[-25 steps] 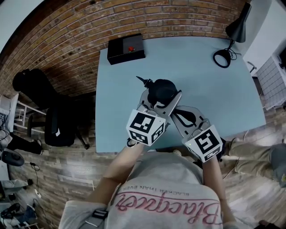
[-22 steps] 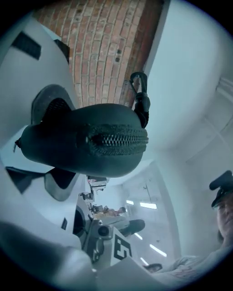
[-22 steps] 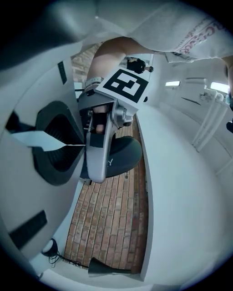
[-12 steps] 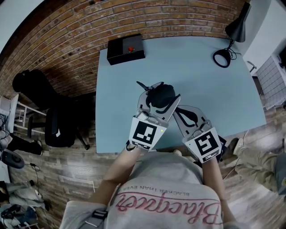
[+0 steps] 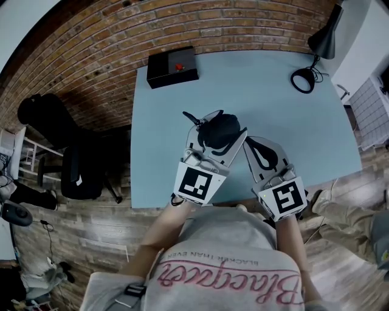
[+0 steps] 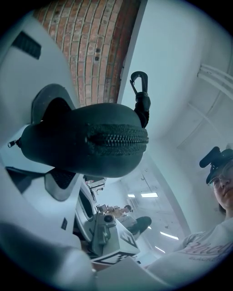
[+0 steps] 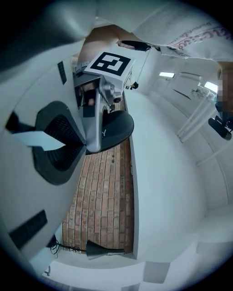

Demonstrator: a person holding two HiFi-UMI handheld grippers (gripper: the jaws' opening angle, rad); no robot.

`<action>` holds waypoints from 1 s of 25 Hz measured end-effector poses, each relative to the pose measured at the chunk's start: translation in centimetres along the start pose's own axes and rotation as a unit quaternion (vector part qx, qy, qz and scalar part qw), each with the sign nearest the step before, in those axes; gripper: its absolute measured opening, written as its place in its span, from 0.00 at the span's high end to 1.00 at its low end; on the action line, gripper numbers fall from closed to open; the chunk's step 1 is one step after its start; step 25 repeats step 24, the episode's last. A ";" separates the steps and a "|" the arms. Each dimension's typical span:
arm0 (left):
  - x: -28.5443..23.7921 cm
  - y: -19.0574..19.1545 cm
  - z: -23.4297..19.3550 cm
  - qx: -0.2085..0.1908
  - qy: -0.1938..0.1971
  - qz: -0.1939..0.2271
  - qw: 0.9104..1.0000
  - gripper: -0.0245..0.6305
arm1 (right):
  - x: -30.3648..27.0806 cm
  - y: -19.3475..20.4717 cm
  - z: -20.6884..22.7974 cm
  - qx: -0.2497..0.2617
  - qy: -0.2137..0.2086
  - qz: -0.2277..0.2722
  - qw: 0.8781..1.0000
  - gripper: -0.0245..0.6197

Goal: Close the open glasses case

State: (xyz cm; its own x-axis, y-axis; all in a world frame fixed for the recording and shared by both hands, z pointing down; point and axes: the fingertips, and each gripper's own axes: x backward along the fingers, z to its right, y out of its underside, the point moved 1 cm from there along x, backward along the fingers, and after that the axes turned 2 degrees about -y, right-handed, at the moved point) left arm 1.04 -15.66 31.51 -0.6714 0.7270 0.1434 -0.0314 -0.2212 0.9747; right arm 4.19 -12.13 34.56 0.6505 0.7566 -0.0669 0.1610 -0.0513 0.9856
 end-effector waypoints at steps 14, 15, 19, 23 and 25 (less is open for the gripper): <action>0.0 0.0 0.4 -0.007 0.002 -0.005 1.000 0.57 | 0.9 -0.2 1.4 0.005 0.041 0.006 0.999 0.93; 0.1 0.0 0.4 -0.007 0.001 -0.005 1.000 0.57 | 1.0 -0.2 1.5 0.003 0.044 0.007 0.999 0.93; 0.3 -0.2 0.5 -0.006 -0.001 -0.001 1.000 0.57 | 1.5 -0.3 1.9 -0.004 0.066 0.015 0.998 0.93; 0.6 -0.2 0.7 -0.003 -0.001 -0.002 1.000 0.57 | 1.8 -0.4 1.9 -0.004 0.078 0.017 0.997 0.93; 0.6 -0.2 0.7 -0.002 0.000 -0.002 1.000 0.57 | 1.9 -0.4 1.9 -0.004 0.079 0.017 0.997 0.93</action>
